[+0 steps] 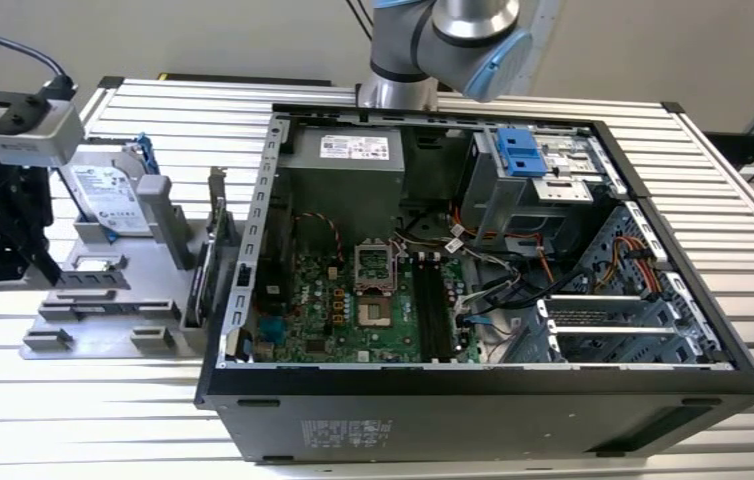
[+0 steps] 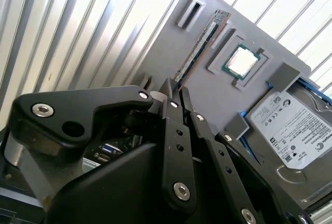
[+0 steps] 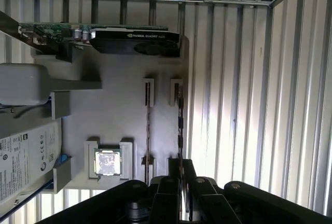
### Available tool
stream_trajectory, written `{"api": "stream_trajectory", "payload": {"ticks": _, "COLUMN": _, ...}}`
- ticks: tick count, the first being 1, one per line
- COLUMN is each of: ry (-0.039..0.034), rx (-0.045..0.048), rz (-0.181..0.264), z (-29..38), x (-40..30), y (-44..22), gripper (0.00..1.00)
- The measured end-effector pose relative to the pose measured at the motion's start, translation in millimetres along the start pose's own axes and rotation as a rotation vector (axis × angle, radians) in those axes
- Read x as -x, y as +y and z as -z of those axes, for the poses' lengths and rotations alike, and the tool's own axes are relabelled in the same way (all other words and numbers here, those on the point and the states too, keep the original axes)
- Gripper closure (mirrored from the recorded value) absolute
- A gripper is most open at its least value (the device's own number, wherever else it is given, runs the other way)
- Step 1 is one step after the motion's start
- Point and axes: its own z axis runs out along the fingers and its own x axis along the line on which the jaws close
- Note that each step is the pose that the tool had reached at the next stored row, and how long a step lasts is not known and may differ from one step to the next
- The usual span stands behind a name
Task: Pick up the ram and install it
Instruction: 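Pick up the ram and move it above insertion slot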
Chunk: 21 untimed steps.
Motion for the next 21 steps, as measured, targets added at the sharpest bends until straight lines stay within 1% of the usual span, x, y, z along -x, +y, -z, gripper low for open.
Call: {"api": "stream_trajectory", "payload": {"ticks": 21, "ry": 0.0, "rx": 0.0, "rz": 0.0, "z": 20.1, "x": 0.1, "y": -0.2, "gripper": 1.0}}
